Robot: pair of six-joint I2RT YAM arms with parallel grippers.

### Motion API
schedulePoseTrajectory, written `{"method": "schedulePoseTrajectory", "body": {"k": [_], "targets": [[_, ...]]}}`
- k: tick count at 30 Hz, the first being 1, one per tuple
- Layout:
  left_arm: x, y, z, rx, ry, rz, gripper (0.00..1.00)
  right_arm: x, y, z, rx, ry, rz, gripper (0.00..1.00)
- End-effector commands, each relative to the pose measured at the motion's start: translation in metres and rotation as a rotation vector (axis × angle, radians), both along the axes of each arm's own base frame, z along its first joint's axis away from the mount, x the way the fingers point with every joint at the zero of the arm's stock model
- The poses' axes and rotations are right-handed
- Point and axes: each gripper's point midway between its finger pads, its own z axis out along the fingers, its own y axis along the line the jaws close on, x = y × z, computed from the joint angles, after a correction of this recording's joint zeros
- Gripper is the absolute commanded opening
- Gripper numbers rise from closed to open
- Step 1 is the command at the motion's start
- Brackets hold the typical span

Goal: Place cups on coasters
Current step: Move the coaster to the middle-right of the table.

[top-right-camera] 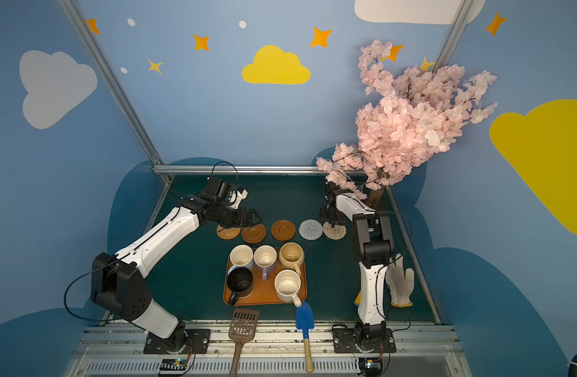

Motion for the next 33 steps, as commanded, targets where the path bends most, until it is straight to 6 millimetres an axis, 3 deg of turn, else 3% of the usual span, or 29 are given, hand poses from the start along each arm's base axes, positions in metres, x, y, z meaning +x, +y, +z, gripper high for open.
{"method": "schedulePoseTrajectory", "body": {"k": [1, 8, 16, 21, 28, 33], "targets": [[0.001, 0.004, 0.005, -0.005, -0.017, 0.012, 0.96, -0.017, -0.013, -0.011, -0.073, 0.078, 0.001, 0.66], [0.001, 0.007, 0.007, -0.005, -0.026, 0.019, 0.96, -0.018, -0.031, -0.008, -0.106, 0.084, -0.023, 0.64], [0.003, 0.007, 0.01, -0.013, -0.033, 0.022, 0.96, -0.004, 0.0, 0.01, -0.05, -0.009, 0.061, 0.67], [0.003, 0.006, 0.01, -0.021, -0.032, 0.023, 0.96, -0.001, 0.003, 0.032, -0.022, -0.113, 0.046, 0.67], [-0.002, 0.008, 0.017, -0.025, -0.04, 0.027, 0.96, -0.025, 0.013, 0.066, 0.045, -0.151, 0.047, 0.67], [-0.024, 0.02, 0.026, 0.006, -0.021, 0.03, 0.98, -0.058, 0.027, 0.097, 0.08, -0.189, 0.101, 0.72]]}}
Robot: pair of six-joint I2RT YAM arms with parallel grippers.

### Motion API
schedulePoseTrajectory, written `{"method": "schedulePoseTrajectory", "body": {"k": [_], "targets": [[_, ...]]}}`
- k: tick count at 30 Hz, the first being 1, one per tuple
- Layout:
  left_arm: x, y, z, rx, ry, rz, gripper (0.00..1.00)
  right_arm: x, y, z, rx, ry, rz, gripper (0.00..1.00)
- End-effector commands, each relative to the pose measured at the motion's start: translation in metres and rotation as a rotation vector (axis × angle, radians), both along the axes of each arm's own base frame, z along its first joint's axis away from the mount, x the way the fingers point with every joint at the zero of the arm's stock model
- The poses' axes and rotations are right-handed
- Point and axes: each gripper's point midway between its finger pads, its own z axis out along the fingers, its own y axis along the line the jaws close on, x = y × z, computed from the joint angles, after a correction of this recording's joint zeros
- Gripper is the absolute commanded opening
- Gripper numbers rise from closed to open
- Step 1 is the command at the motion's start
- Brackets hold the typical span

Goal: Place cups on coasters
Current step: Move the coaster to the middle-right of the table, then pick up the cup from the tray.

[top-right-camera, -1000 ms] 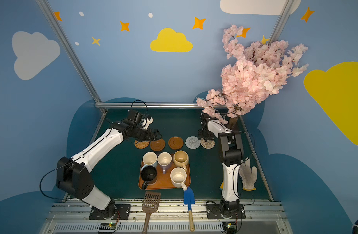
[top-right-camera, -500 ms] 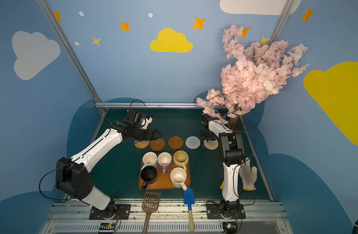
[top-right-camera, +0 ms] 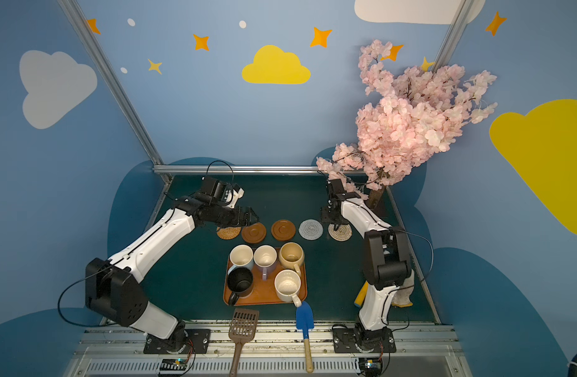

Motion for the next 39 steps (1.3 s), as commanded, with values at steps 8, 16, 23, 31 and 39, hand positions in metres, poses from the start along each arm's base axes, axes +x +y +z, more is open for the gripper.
{"method": "schedulePoseTrajectory", "body": {"k": [8, 16, 23, 31, 39], "targets": [[-0.095, 0.042, -0.002, 0.085, 0.15, 0.018, 0.97, -0.075, 0.03, 0.079, 0.126, -0.242, 0.114, 0.92], [-0.158, 0.061, -0.048, 0.112, 0.26, 0.044, 0.92, -0.135, 0.074, 0.081, 0.461, -0.11, 0.291, 0.92], [-0.156, 0.063, -0.079, 0.114, 0.275, 0.074, 0.58, -0.153, 0.09, 0.076, 0.528, -0.087, 0.316, 0.91], [-0.132, 0.067, -0.087, 0.137, 0.231, 0.121, 0.45, -0.145, 0.097, 0.072, 0.528, -0.064, 0.316, 0.9], [-0.134, 0.064, -0.095, 0.147, 0.246, 0.072, 0.36, -0.14, 0.096, 0.076, 0.502, -0.078, 0.317, 0.9]]}}
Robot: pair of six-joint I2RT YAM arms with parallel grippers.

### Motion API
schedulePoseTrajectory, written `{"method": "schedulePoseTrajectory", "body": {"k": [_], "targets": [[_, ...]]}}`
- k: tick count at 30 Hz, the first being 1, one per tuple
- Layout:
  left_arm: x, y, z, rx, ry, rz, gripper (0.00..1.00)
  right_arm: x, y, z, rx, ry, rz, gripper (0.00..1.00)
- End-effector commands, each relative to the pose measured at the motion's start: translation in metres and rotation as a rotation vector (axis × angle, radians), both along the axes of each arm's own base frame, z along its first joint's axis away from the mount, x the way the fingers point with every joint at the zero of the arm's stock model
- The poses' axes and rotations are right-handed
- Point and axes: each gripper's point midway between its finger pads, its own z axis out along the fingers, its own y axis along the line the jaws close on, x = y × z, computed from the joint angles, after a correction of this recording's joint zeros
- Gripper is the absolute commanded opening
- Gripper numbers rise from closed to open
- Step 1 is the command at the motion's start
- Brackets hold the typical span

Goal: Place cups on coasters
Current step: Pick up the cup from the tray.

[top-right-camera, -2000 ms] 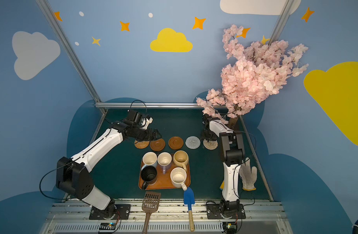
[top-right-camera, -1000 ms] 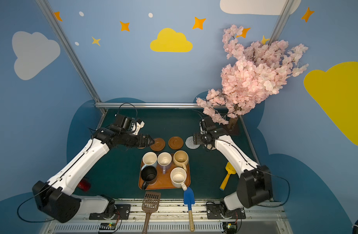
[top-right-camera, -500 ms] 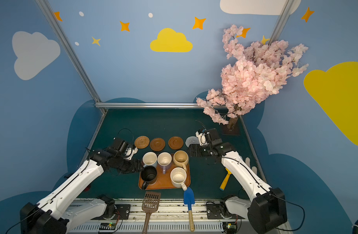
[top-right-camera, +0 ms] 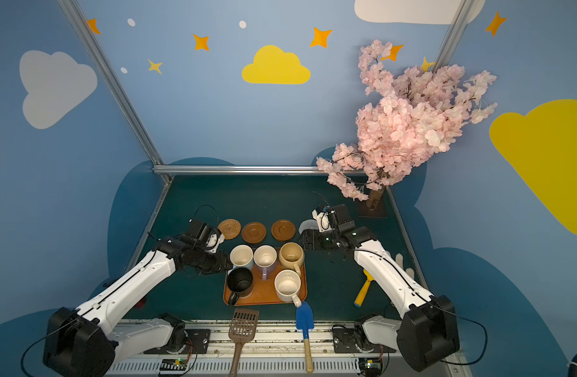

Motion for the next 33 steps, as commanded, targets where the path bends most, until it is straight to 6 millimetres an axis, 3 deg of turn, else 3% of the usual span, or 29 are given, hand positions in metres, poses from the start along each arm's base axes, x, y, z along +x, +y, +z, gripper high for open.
{"method": "schedulePoseTrajectory", "body": {"k": [1, 5, 13, 26, 33], "targets": [[0.0, 0.001, -0.002, 0.013, -0.016, -0.024, 0.36, 0.004, 0.002, 0.012, 0.006, -0.032, 0.002, 0.9], [0.001, 0.0, -0.009, 0.015, 0.004, -0.021, 0.29, 0.006, 0.004, 0.012, 0.012, -0.03, 0.0, 0.9], [-0.002, 0.002, -0.015, 0.027, 0.011, -0.034, 0.34, 0.009, 0.003, 0.006, -0.003, -0.025, -0.006, 0.9], [-0.007, 0.001, -0.026, 0.078, 0.016, -0.073, 0.32, 0.013, 0.001, -0.003, -0.029, -0.009, -0.017, 0.9], [0.0, -0.002, -0.031, 0.084, -0.003, -0.068, 0.31, 0.015, 0.003, -0.006, -0.021, 0.004, -0.025, 0.9]]}}
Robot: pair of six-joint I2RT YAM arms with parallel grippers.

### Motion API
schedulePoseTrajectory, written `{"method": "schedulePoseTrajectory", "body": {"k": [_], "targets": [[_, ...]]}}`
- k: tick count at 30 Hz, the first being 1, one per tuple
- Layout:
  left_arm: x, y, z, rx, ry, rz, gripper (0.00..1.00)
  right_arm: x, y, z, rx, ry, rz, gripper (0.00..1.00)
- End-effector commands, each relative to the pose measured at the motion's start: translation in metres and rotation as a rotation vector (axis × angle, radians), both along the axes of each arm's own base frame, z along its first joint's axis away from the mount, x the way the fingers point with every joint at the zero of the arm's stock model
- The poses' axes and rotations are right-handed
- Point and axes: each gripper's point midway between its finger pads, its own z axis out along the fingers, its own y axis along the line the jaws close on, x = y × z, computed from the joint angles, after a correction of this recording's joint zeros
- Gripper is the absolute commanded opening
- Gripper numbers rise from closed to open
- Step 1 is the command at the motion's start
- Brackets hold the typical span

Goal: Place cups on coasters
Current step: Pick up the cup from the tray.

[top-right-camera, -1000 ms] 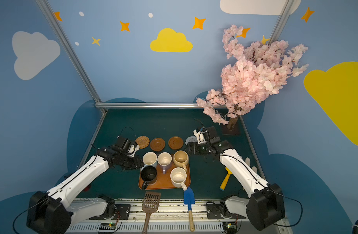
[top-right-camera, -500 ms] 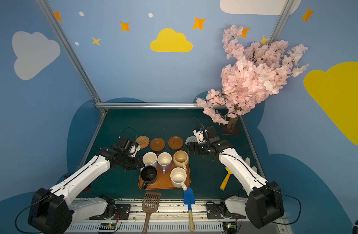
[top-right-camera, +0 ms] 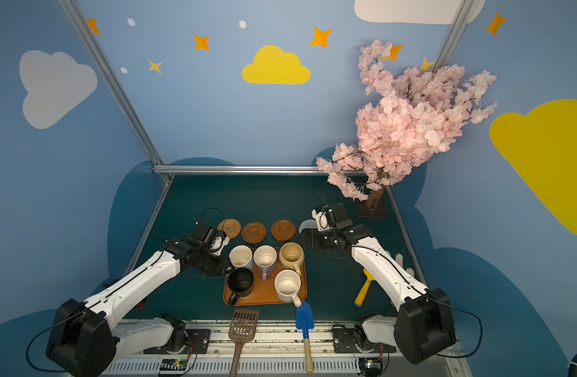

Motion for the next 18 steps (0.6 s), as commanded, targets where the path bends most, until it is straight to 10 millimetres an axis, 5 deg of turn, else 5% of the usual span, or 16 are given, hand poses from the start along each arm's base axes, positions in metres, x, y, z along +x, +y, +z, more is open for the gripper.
{"method": "schedulePoseTrajectory", "body": {"k": [1, 18], "targets": [[0.0006, 0.0036, -0.0113, 0.045, 0.008, -0.004, 0.31, 0.0064, 0.0036, 0.0054, 0.008, -0.009, -0.008, 0.9], [0.0042, 0.0055, -0.0098, 0.092, -0.021, -0.027, 0.27, 0.0095, 0.0047, 0.0018, 0.001, 0.001, -0.009, 0.9]]}}
